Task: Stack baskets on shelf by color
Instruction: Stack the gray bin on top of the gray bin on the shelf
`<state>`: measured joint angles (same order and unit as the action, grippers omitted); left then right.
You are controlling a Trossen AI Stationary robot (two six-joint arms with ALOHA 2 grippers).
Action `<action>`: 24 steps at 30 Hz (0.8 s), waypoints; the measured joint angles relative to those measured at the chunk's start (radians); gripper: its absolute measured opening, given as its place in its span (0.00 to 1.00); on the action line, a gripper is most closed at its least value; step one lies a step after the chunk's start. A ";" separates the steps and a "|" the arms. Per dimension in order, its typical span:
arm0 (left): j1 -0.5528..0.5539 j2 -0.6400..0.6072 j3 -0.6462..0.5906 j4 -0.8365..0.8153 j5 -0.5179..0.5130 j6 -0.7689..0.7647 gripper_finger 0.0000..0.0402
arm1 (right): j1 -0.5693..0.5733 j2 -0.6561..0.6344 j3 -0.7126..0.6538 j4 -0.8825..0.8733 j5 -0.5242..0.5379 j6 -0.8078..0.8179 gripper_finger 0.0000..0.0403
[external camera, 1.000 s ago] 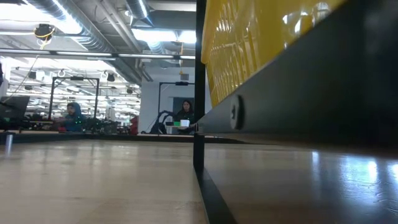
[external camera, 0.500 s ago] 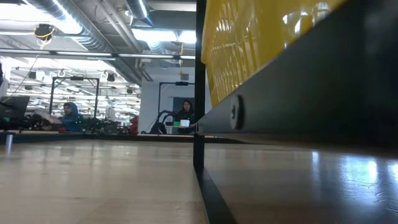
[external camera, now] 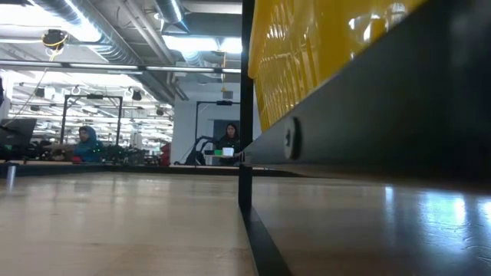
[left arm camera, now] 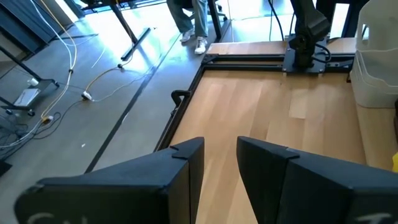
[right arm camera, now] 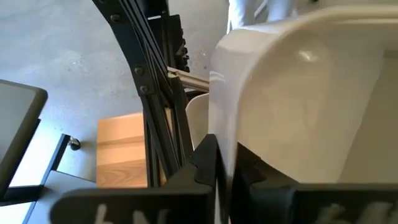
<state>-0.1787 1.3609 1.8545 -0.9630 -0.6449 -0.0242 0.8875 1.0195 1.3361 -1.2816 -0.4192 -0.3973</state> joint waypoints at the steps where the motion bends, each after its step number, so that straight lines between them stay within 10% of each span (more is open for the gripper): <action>1: 0.000 0.000 0.000 0.000 0.000 0.000 0.22 | 0.000 0.000 0.000 0.000 -0.007 0.000 0.04; 24: 0.000 0.000 0.000 0.000 0.000 0.001 0.22 | 0.000 0.024 0.000 0.058 -0.047 -0.130 0.04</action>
<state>-0.1787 1.3609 1.8545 -0.9634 -0.6450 -0.0237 0.8875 1.0438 1.3361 -1.2233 -0.4660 -0.5270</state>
